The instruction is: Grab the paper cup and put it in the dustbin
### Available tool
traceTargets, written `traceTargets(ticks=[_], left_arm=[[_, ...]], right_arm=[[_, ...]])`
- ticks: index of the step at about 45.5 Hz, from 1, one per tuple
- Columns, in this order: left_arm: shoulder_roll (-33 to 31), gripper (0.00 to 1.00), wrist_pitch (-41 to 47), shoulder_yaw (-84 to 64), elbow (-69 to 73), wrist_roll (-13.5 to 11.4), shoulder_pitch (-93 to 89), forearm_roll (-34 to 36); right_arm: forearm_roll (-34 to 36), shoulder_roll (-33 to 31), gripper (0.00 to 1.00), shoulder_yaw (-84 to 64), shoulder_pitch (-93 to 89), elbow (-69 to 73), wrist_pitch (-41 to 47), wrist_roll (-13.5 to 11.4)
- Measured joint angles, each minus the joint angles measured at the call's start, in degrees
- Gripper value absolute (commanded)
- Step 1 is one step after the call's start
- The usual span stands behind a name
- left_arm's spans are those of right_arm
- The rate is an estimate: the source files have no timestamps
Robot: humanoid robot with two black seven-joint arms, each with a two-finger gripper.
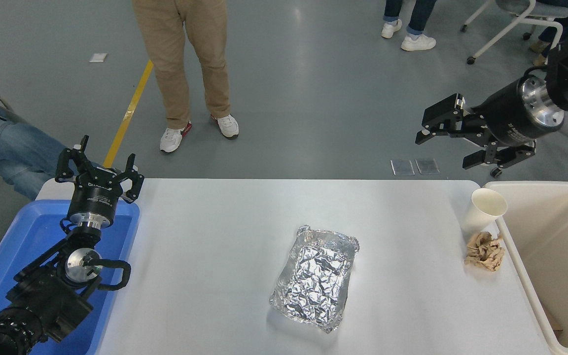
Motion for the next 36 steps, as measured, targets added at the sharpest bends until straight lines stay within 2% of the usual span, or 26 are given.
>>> traceTargets(ticks=[12,36], left_arm=[[0.0,0.99,0.0,0.0,0.0,0.0,0.0,-0.02],[0.0,0.99,0.0,0.0,-0.01,-0.01,0.04,-0.02]], right_arm=[[-1.41,0.12,1.0,-2.95,-1.09,0.53,-2.06,-0.01],[-3.23,0.26,1.0,-7.92,-17.59,-8.35,-20.88,-0.1]])
